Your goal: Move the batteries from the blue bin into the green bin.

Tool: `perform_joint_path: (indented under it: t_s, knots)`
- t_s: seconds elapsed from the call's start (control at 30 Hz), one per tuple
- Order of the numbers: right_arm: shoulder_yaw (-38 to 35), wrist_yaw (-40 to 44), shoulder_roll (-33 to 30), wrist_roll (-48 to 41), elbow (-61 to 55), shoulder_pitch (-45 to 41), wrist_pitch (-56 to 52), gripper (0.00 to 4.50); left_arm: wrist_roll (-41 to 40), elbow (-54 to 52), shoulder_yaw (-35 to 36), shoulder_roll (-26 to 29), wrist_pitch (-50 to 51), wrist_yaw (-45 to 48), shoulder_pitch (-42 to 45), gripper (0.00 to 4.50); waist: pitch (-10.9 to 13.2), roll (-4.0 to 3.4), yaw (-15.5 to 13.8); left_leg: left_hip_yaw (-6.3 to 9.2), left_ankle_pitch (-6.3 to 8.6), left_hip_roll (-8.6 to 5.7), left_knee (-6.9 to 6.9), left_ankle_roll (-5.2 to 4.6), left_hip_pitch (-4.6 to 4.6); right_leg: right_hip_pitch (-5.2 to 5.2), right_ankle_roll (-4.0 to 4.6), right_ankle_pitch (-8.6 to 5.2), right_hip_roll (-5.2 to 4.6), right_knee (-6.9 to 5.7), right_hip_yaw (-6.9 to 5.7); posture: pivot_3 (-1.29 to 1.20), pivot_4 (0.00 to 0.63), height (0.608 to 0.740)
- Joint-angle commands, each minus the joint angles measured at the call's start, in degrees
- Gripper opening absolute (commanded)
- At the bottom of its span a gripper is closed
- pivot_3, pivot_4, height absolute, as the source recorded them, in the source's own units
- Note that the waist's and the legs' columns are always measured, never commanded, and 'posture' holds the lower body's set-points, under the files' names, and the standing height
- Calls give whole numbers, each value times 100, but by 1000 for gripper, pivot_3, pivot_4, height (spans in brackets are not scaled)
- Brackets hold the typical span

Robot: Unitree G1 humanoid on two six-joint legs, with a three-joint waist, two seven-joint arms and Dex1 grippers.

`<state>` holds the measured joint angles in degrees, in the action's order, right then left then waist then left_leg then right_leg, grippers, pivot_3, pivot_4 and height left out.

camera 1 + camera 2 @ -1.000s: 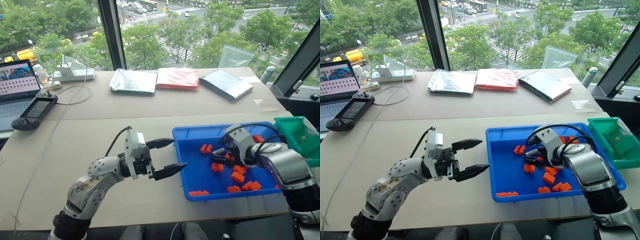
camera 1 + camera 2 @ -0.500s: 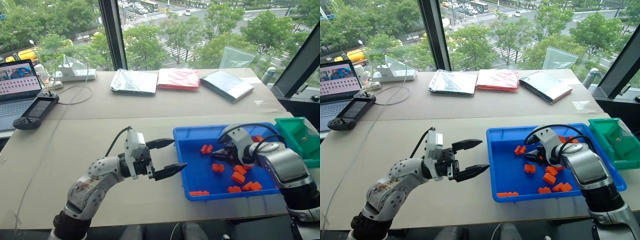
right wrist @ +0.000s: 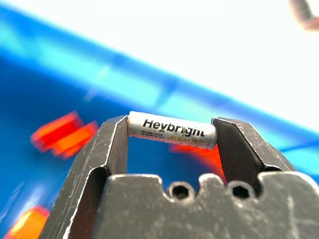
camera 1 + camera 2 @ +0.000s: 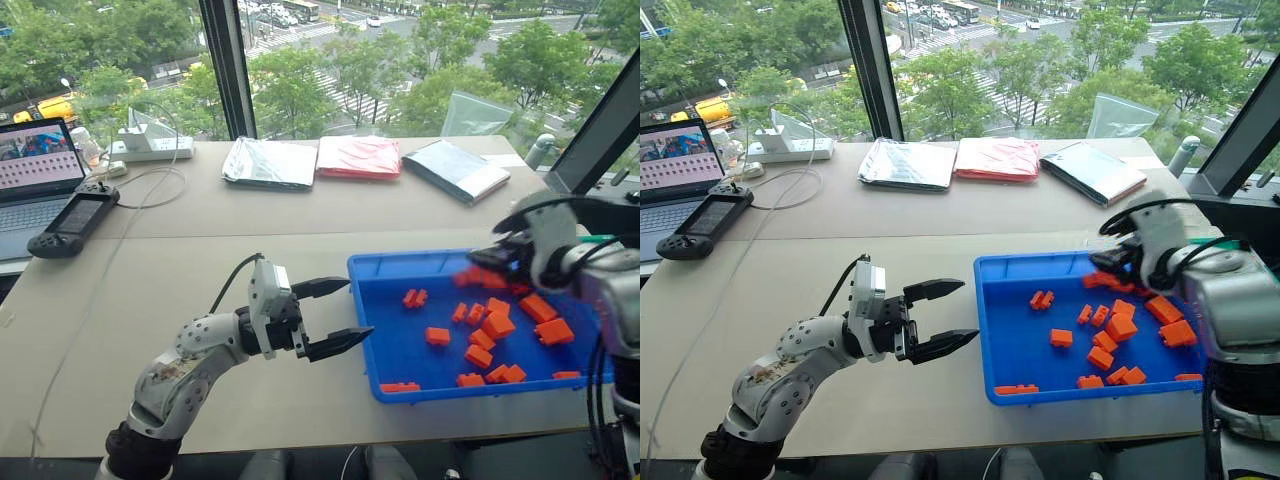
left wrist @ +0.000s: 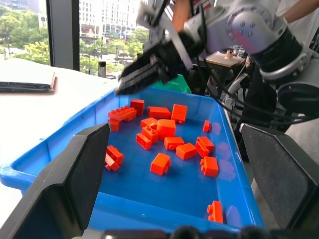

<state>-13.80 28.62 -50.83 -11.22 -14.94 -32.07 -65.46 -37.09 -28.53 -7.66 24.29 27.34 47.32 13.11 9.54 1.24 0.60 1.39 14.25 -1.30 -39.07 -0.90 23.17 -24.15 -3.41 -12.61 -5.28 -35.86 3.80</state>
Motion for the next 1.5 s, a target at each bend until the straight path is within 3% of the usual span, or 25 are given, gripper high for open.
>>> perform_joint_path:
  t_s: [0.03,0.2,0.5,0.57,0.67,0.73,0.87,1.07,1.3,1.4,1.5]
  knots:
    - [-538,-1300,60,794,602,-312,698,2464,-31,-98,-26,-52,-162,107,102,4500,0,0,9,-1,0,-1,0,0,0,0,0,0,0,0,1,0,150,740]
    - [-936,-2353,418,1238,1329,-260,827,2464,13,-41,-57,-83,-188,156,140,4500,0,0,13,-8,-1,1,4,2,-1,0,1,0,2,-1,3,0,150,740]
    - [-1386,-3078,949,1302,1964,-210,1247,2464,63,16,-43,-117,-211,169,167,4500,-4,-11,25,-8,-2,-1,6,1,-2,-2,1,0,2,-2,12,0,150,740]
    - [-1399,-3117,949,1290,1952,-193,1340,3471,59,34,-23,-99,-205,186,180,4500,-5,-11,29,-8,-2,-1,7,1,-3,-1,1,0,2,-2,12,0,150,740]
    - [-1413,-3113,944,1236,1769,-191,1414,4409,54,45,-6,-79,-205,207,185,4500,-5,-11,31,-9,-2,-1,7,1,-4,-1,0,0,2,-2,12,0,150,740]
    - [-1349,-2966,897,1162,1601,-222,1514,4479,47,46,0,-73,-202,215,185,4500,-5,-11,31,-8,-2,-1,7,1,-3,-1,0,0,2,-2,12,0,150,740]
    - [-1269,-2505,852,905,1233,-157,1604,4479,34,51,18,-59,-196,233,167,4500,-5,-11,33,-8,-1,0,7,1,-4,-1,0,0,2,-1,12,0,150,740]
    - [-1486,-1103,762,-27,-35,659,1654,4479,-9,90,63,22,-155,318,231,4500,-5,-11,17,-1,-1,2,8,0,-1,2,0,0,4,3,6,0,150,740]
    - [-1912,1867,183,-1976,-1832,2603,1864,4479,-35,101,50,36,-130,360,242,4500,-5,-11,7,5,2,11,10,-5,-2,5,-1,-1,5,6,3,0,150,740]
    - [-2133,2656,-47,-2378,-2188,3290,2045,4479,-40,111,43,50,-124,395,259,4500,-4,-9,8,3,2,10,4,-5,-4,10,-2,-1,1,6,4,0,150,740]
    - [-2092,2864,-50,-2485,-2269,3583,2319,4479,-36,119,39,55,-130,410,271,4500,-2,-5,13,1,2,12,2,-5,-27,34,-3,-2,7,7,4,0,150,740]
